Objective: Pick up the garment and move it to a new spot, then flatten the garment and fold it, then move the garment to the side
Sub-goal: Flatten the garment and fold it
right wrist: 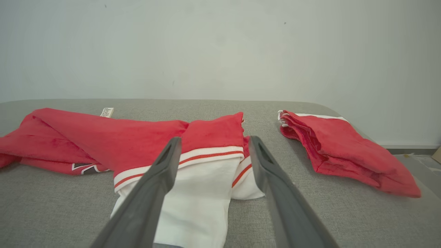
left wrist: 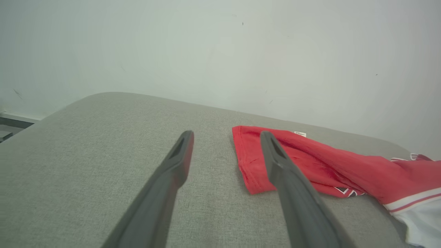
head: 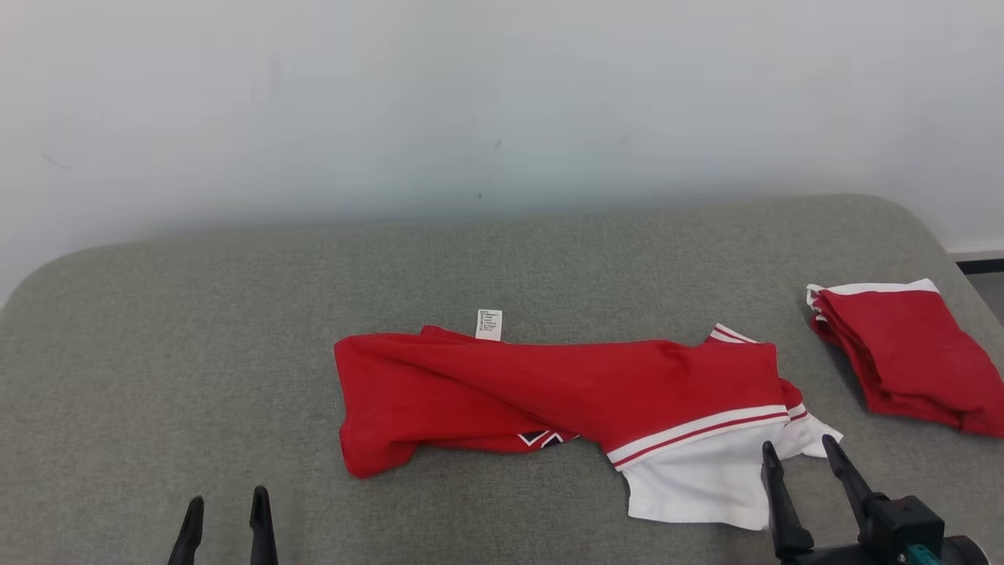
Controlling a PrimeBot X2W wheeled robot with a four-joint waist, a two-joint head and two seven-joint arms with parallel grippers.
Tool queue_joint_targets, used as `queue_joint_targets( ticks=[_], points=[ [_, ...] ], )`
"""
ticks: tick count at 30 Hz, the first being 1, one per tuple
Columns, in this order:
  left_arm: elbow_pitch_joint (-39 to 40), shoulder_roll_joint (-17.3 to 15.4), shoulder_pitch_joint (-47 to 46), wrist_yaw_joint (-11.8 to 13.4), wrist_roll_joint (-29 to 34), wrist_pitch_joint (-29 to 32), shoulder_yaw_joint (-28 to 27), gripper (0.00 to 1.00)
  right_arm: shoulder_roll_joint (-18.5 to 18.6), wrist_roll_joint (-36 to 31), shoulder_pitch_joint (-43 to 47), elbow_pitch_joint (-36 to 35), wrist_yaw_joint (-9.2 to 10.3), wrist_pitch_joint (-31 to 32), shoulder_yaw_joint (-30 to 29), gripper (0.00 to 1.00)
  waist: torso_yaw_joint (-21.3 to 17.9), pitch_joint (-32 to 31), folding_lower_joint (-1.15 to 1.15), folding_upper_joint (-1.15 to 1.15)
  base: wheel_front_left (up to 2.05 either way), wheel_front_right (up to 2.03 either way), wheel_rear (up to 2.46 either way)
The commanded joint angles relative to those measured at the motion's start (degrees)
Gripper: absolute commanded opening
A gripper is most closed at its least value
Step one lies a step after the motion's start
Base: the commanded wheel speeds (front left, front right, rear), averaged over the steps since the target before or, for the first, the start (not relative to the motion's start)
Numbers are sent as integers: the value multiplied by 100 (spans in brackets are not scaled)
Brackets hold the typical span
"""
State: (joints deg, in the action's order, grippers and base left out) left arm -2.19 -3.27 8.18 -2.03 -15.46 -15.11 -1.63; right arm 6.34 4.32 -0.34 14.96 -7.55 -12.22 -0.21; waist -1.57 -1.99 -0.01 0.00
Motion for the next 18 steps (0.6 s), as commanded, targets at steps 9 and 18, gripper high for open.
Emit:
queue_joint_targets(
  ticks=[9, 18],
  points=[
    [134, 36, 329, -77, 188, -2, -185, 100, -142, -76, 147, -8, 15, 3, 37, 100, 58, -211, 1, 0, 0, 0, 0],
    [-74, 39, 191, -49, 211, -2, -162, 100, -166, -8, 92, -123, 15, 38, 297, 100, 20, -281, 1, 0, 0, 0, 0]
  ],
)
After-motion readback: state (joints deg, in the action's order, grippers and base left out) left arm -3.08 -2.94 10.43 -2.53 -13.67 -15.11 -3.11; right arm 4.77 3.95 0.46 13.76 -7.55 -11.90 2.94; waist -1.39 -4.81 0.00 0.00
